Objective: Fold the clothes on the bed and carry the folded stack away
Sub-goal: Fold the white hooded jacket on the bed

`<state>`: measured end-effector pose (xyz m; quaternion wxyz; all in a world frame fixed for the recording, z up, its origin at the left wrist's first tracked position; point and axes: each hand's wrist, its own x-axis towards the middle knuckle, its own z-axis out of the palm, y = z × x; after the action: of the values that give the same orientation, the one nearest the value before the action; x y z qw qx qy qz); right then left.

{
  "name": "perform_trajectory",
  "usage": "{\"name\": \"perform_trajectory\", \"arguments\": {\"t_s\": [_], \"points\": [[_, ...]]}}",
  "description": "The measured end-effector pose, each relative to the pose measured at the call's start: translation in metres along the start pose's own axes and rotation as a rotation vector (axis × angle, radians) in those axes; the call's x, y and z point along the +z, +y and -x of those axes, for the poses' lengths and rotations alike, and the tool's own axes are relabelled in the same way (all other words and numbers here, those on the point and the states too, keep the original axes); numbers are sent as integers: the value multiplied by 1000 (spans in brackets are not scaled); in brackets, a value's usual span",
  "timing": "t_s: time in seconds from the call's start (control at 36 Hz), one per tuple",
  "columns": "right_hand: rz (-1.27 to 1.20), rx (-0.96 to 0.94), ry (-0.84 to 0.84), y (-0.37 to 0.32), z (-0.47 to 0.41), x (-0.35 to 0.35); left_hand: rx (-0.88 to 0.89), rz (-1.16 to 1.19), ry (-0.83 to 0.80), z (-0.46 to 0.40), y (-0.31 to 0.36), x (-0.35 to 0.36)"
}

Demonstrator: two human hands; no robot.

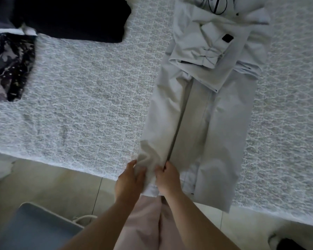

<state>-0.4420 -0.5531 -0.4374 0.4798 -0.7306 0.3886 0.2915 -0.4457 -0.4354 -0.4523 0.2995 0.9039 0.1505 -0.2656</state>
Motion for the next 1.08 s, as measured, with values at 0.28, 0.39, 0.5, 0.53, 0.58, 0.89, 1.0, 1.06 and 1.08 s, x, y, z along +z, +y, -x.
{"name": "perform_trajectory", "arguments": {"t_s": [0.28, 0.39, 0.5, 0.53, 0.58, 0.89, 1.0, 1.06, 1.08], "points": [[409, 15, 0, 13, 2, -23, -365, -68, 81, 18, 3, 7], [380, -26, 41, -11, -15, -51, -71, -156, 216, -4, 45, -4], [255, -52, 131, -47, -41, -88, 171, -179, 244, -46, 103, -17], [202, -46, 174, -57, -49, -98, 225, -181, 246, -56, 117, -19], [181, -61, 245, -78, -69, -118, 318, -187, 248, -80, 144, -22], [48, -123, 720, -163, -176, -214, 656, -161, 194, -210, 269, -20], [-63, -76, 757, -170, -202, -231, 555, -19, 118, -258, 304, -16], [-198, -78, 739, -174, -215, -236, 427, 32, 63, -277, 319, -11], [-234, -78, 711, -175, -220, -237, 362, 36, 31, -285, 325, -8]]}}
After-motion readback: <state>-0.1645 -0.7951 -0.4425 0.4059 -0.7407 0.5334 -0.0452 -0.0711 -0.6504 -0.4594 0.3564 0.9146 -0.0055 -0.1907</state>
